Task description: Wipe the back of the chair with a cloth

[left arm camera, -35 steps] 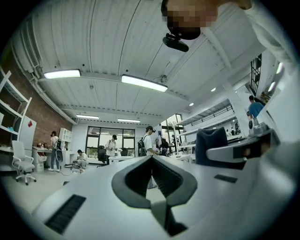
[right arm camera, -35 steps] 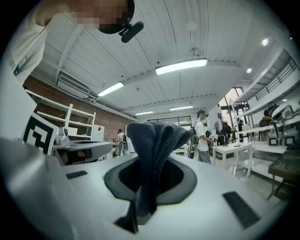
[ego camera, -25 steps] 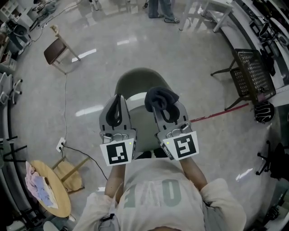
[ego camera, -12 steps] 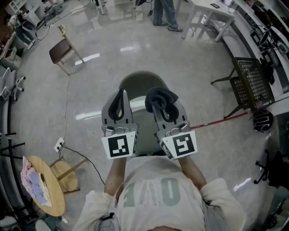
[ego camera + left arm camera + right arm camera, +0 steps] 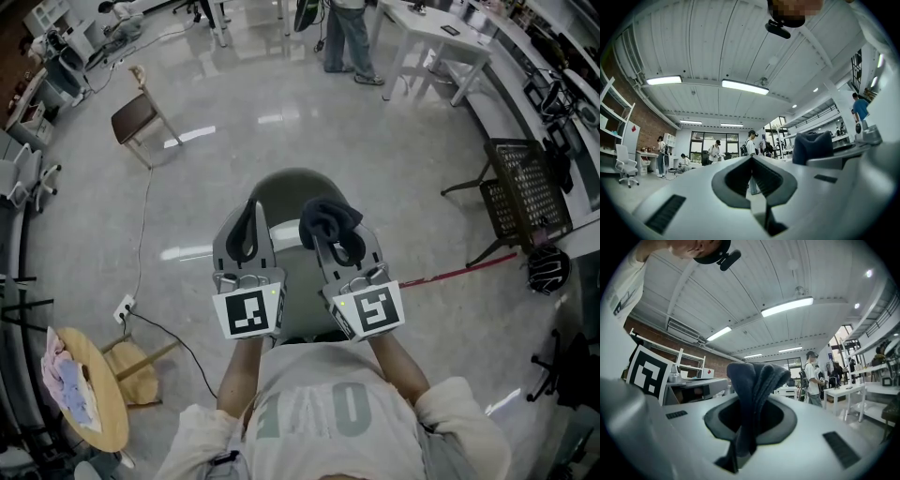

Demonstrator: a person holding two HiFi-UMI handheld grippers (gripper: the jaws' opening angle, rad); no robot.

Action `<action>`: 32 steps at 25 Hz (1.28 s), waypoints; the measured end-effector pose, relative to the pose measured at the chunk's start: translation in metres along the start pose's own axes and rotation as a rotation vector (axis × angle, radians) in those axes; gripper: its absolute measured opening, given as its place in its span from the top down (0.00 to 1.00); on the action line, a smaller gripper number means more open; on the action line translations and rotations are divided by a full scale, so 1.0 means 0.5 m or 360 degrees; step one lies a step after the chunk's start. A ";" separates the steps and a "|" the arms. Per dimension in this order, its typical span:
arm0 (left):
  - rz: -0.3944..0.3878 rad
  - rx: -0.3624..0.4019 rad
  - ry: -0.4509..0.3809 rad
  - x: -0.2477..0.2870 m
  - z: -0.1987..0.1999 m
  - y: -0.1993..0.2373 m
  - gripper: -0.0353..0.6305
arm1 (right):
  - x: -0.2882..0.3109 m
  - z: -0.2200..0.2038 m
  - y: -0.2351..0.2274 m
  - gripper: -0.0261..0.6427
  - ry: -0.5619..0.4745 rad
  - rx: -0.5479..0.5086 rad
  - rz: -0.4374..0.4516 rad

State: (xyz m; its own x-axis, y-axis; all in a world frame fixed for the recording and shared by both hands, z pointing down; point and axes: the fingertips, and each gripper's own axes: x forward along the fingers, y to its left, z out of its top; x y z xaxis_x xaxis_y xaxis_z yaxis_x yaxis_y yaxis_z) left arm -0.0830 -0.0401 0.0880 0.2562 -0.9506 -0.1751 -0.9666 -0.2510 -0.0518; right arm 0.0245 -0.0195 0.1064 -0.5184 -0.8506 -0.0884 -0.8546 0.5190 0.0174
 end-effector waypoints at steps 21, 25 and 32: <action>0.0060 -0.0069 0.0226 0.079 -0.492 0.108 0.92 | 0.278 -0.486 0.006 0.87 0.0256 0.0123 0.0149; 0.0092 -0.0098 0.0219 0.077 -0.553 0.122 0.92 | 0.305 -0.546 -0.004 0.87 0.0256 0.0061 0.0154; 0.0131 -0.0103 0.0256 0.059 -0.589 0.165 0.92 | 0.366 -0.591 0.031 0.87 0.0293 0.0091 0.0220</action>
State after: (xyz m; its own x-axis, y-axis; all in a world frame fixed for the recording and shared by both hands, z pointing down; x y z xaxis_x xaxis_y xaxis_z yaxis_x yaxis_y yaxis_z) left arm -0.1569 -0.1426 0.3681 0.1773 -0.9840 -0.0162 -0.9839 -0.1776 0.0202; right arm -0.0931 -0.1921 0.3847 -0.6317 -0.7695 0.0939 -0.7747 0.6310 -0.0402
